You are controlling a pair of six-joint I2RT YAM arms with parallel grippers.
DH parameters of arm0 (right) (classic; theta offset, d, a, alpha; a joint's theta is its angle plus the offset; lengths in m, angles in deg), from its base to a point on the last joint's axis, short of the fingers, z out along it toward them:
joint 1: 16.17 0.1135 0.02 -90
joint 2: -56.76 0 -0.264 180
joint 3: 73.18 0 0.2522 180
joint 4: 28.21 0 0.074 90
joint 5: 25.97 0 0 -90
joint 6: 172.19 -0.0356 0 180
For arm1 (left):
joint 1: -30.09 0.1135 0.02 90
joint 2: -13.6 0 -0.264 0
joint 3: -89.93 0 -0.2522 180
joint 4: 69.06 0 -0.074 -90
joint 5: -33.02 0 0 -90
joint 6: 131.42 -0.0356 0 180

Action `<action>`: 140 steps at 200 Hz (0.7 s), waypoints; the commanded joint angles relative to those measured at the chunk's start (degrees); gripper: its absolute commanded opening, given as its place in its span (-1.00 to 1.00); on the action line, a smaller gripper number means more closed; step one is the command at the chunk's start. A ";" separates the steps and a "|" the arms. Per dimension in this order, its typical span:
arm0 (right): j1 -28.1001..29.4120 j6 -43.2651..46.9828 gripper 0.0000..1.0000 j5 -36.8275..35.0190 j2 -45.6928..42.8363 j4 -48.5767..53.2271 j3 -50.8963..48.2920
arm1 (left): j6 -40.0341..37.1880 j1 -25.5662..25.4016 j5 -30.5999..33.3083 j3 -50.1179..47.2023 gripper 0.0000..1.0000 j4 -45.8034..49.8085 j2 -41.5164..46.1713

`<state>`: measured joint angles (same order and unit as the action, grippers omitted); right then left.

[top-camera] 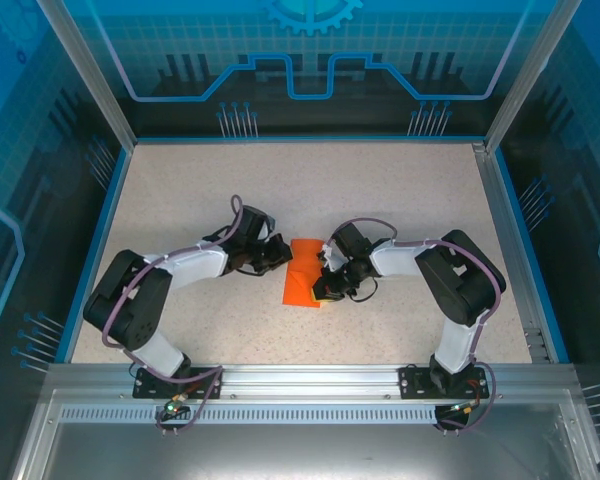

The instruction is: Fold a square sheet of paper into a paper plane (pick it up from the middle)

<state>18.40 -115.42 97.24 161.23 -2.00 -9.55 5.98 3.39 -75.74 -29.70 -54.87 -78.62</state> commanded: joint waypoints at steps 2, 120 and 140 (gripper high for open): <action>0.85 -0.25 -1.00 -8.43 2.67 7.59 -2.32 | -1.78 -1.24 -3.64 -1.61 -0.91 0.64 -1.57; 1.35 -0.17 -1.00 -7.42 -0.37 7.43 -0.92 | -4.15 -1.34 0.83 -1.04 -0.90 1.54 -8.82; 1.64 0.19 -0.97 -7.20 -3.57 8.03 0.19 | -4.20 -1.34 1.62 -0.31 -0.92 3.02 -10.21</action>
<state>19.21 -115.44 94.99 160.16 -0.95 -9.16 3.40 2.06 -78.21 -31.12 -55.88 -86.14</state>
